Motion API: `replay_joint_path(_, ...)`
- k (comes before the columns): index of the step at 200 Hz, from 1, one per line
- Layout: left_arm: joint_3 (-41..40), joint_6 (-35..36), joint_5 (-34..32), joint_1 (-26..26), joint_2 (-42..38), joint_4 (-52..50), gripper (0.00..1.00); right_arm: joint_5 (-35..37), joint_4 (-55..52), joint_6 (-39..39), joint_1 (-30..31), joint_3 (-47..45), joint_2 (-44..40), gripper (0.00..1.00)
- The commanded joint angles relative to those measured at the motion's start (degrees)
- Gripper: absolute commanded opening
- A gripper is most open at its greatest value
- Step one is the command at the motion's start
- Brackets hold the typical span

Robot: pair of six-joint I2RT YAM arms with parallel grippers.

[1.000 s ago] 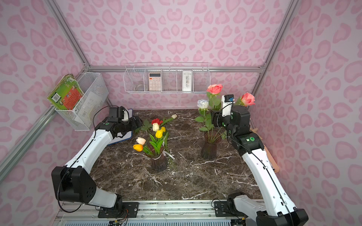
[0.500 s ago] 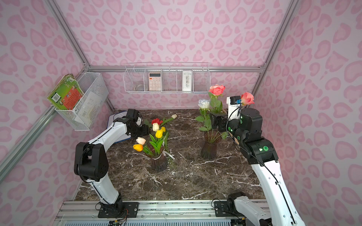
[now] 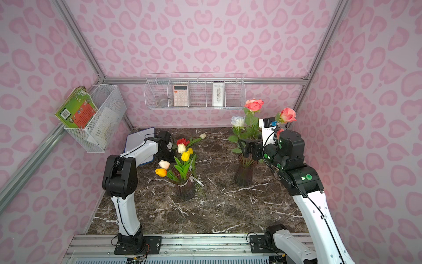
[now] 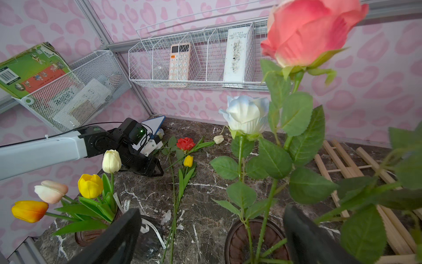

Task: Arrange the flowers in different vases according to their variety
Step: Pick up the flower at the center of the board.

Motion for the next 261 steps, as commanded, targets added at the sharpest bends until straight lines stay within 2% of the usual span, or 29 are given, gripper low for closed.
replay_joint_path(1, 1.26, 1.3, 0.84, -0.03, 1.8, -0.5, 0.45, -1.4, 0.84, 0.75, 0.05, -0.28, -0.17, 0.99)
replay_joint_path(47, 2.01, 1.88, 1.01, -0.15, 3.11, -0.15, 0.24, -3.83, 1.88, 1.88, 0.08, -0.91, -0.82, 0.99)
replay_joint_path(99, 1.64, 3.89, -0.47, -1.68, 0.82, 0.09, 0.0, -7.45, 4.48, 3.99, 0.29, -2.96, -1.01, 0.99)
replay_joint_path(138, 0.69, 4.96, -0.39, -3.62, -5.84, 0.0, 0.0, -7.85, 6.47, 5.48, 1.71, -4.6, -1.1, 0.99)
replay_joint_path(188, 2.9, 7.67, 4.61, -7.49, -16.26, -1.06, 0.0, -7.39, 12.2, 9.08, 6.1, -7.11, 0.72, 0.99)
replay_joint_path(234, 3.93, 9.26, 14.99, -10.57, -22.43, 2.57, 0.0, -8.29, 20.4, 13.88, 8.77, -8.17, 4.26, 0.99)
replay_joint_path(261, 3.79, 8.45, 20.03, -11.83, -25.63, 6.24, 0.0, -9.51, 25.35, 16.42, 8.94, -7.82, 6.88, 0.91)
